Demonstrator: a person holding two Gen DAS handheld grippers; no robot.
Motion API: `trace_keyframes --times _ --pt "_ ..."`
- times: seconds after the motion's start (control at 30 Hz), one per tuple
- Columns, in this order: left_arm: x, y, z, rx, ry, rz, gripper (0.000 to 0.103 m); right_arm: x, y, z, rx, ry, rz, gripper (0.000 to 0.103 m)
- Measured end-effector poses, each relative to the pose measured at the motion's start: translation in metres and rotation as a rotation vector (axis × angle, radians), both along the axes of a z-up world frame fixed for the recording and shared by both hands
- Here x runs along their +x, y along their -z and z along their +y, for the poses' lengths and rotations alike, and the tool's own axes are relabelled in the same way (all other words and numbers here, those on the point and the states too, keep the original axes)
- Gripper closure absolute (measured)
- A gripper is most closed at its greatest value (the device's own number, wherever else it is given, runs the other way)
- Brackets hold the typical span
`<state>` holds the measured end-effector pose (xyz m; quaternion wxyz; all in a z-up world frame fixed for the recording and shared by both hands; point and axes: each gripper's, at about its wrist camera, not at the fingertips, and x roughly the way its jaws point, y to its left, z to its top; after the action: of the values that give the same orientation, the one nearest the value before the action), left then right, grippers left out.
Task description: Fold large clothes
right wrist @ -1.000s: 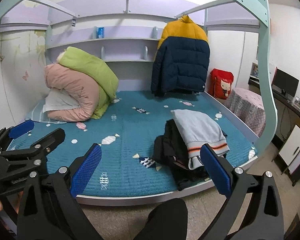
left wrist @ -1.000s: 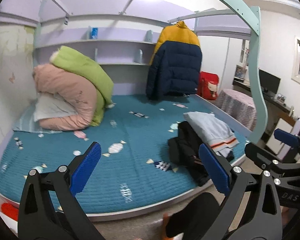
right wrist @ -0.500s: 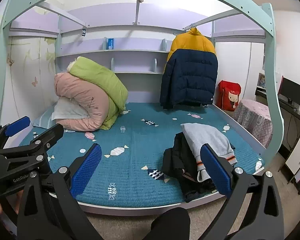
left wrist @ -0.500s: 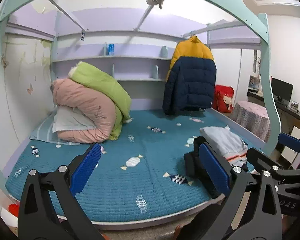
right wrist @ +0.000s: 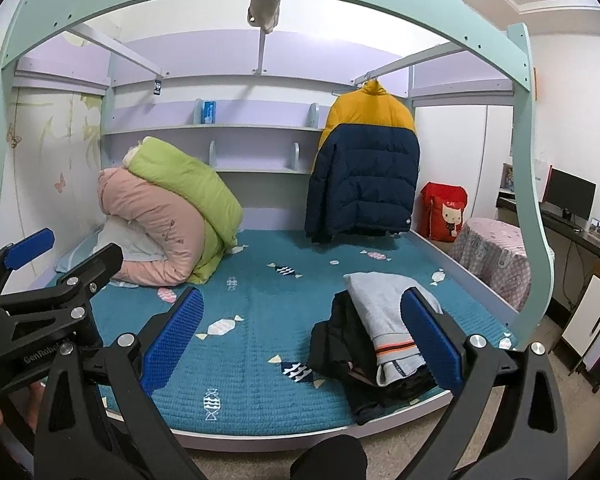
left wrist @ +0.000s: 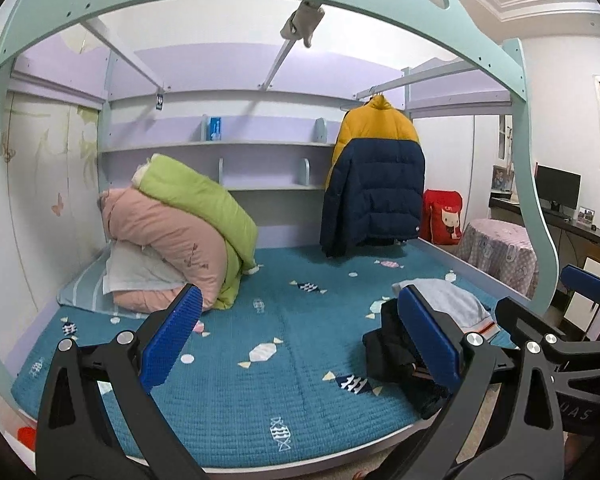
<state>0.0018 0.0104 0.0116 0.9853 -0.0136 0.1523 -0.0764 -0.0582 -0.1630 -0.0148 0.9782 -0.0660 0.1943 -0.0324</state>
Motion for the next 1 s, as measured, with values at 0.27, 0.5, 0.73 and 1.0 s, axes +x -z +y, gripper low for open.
trace_keyframes --times 0.27,0.5,0.73,1.0 --pt "0.004 -0.005 -0.011 0.014 0.007 -0.015 0.005 0.003 -0.002 -0.007 0.009 0.019 -0.009 0.007" --pt "0.009 -0.003 -0.019 0.021 0.011 -0.011 0.005 0.003 0.0 -0.01 0.017 0.036 -0.005 0.007" --pt "0.011 -0.003 -0.022 0.023 0.013 -0.008 0.005 0.005 0.001 -0.014 0.024 0.046 -0.001 0.007" --pt "0.017 -0.001 -0.027 0.019 0.021 -0.004 0.005 0.003 0.001 -0.013 0.027 0.056 0.006 0.007"
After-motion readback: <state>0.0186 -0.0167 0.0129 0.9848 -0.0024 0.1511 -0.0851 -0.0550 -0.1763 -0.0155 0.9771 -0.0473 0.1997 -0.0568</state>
